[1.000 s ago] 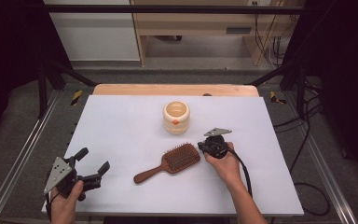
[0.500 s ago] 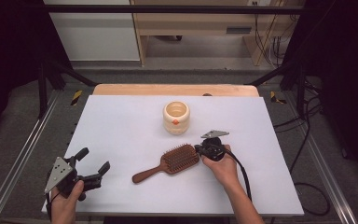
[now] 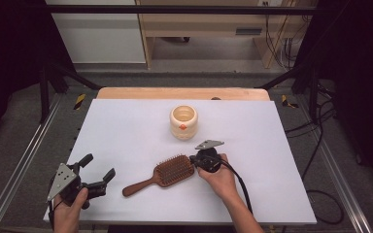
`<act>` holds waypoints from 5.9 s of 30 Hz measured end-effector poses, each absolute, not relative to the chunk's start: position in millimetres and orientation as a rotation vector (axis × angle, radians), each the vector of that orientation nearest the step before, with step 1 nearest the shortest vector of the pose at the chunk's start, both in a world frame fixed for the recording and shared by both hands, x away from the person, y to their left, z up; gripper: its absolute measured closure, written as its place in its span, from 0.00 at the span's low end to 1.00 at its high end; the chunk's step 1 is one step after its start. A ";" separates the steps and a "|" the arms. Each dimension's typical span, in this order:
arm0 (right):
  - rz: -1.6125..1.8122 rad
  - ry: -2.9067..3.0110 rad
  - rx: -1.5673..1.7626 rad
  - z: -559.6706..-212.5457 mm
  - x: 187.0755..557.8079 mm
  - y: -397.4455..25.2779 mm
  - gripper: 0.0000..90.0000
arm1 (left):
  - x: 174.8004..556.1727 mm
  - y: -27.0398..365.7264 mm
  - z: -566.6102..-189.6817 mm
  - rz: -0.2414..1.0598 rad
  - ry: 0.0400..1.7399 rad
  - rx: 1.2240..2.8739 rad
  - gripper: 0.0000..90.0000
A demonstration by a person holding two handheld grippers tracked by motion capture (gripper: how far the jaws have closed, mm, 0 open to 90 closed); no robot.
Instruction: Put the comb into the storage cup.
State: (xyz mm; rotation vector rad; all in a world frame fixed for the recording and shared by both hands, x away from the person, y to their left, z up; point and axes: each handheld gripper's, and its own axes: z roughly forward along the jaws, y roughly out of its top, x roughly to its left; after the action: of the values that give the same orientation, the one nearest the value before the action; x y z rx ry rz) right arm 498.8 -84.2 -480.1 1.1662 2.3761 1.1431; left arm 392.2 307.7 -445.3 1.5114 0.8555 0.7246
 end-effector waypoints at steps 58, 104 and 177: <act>1.331 1.848 1.277 -460.5 408.4 -229.3 0.08 | 400.3 268.8 -408.8 0.583 0.820 1.867 0.04; 1.324 1.913 1.266 -464.9 408.6 -219.8 0.08 | 420.1 230.7 -432.1 0.362 0.811 2.449 0.07; 1.333 1.952 1.274 -466.7 408.6 -219.1 0.09 | 443.4 204.6 -447.1 0.123 0.750 2.738 0.80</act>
State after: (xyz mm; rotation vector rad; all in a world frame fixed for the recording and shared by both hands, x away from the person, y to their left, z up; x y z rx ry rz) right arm 408.6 -219.1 -466.7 1.2736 1.9515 1.3327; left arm 443.4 204.6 -447.1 2.7376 0.7496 0.1232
